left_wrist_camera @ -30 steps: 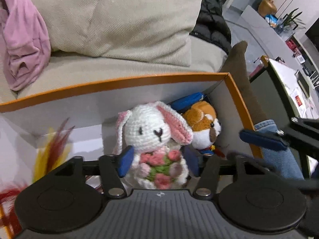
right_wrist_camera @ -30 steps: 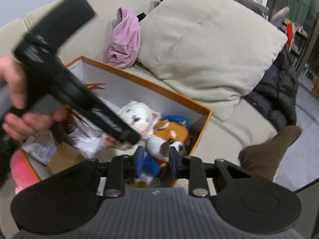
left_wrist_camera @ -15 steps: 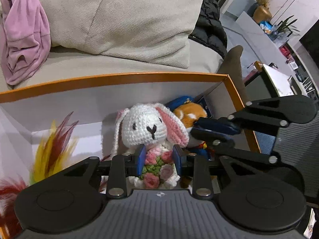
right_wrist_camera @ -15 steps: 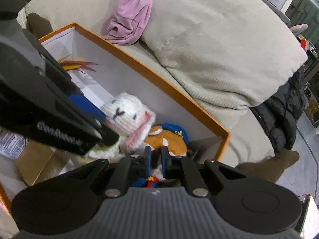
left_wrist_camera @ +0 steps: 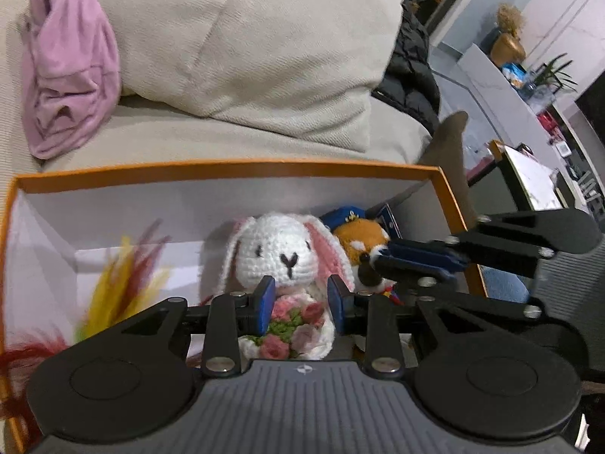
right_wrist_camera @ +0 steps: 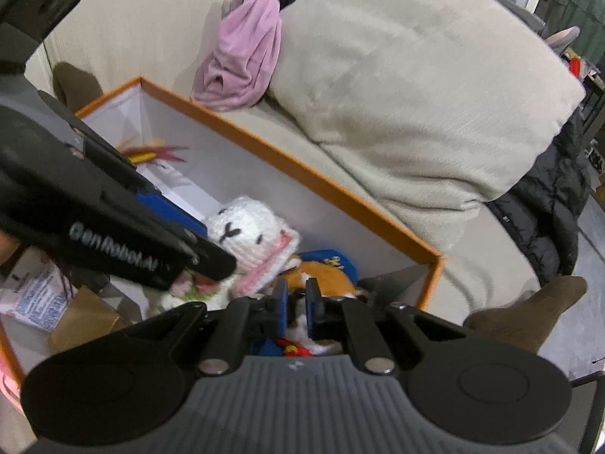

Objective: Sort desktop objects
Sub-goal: 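Open both tools to release the plushes inside the box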

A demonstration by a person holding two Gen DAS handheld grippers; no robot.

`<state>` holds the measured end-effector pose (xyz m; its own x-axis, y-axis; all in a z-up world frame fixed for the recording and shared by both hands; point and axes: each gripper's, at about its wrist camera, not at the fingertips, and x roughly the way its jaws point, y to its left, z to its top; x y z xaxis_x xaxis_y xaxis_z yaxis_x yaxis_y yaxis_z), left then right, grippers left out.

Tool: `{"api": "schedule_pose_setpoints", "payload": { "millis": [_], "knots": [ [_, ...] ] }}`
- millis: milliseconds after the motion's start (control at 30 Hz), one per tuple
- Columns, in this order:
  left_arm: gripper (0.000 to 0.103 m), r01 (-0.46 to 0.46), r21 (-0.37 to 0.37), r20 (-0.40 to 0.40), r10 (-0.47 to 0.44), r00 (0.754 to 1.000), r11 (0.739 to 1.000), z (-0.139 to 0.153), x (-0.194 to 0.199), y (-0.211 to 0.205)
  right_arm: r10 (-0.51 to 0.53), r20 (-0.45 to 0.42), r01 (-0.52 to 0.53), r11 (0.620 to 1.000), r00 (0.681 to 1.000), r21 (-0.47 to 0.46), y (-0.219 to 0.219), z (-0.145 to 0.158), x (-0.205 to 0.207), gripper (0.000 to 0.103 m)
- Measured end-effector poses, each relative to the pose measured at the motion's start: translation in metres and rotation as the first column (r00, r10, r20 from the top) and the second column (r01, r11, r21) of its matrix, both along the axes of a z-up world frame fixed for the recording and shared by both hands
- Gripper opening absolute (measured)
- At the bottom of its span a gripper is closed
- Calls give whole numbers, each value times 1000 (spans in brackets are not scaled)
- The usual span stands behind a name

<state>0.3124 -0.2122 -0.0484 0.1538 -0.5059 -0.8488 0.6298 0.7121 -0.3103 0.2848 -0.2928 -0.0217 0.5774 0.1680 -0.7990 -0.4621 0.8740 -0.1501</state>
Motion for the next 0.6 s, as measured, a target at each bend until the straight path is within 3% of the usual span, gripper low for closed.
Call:
{"api": "schedule_pose_setpoints", "payload": {
  "millis": [100,200,600],
  "knots": [
    [36,-26,52,37,24,999,998,4,-3,0,-16,-2,16,1000,1000,-9,-5,3,-3,10],
    [59,-8,81,37,5,999,997,3,-7,-1,-9,-7,9,1000,1000,-10,-9,3,-3,10],
    [57,32,129,22,-35,999,991,-19,-10,-12,6,-24,-7,999,1000,-52,-5,-15,3,8]
  ]
}}
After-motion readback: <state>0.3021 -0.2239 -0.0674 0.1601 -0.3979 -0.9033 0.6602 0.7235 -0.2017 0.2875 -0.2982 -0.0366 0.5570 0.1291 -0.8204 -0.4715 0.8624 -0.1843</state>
